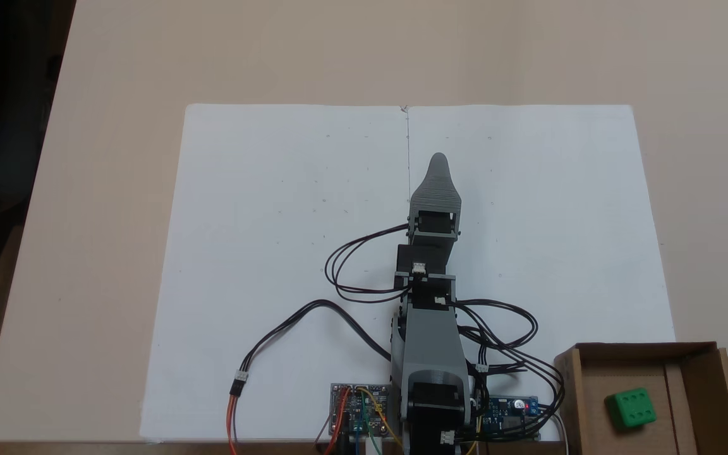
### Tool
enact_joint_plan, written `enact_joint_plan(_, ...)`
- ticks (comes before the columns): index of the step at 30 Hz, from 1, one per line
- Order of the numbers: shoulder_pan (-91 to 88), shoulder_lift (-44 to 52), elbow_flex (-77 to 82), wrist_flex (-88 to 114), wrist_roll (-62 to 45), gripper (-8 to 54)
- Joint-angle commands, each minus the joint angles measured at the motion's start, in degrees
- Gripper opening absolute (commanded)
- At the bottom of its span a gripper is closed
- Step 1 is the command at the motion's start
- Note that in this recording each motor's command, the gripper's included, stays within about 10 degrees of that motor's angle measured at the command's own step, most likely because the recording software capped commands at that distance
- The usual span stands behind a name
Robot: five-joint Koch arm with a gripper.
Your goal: Grasp a green dice and put it in the bin.
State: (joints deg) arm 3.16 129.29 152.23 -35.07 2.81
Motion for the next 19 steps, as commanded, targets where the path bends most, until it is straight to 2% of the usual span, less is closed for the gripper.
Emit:
enact_joint_plan(1, 0.5, 6.2, 10.0, -10.0, -4.5, 44.7)
enact_joint_plan(19, 0.3, 6.3, 10.0, -10.0, -4.4, 44.7)
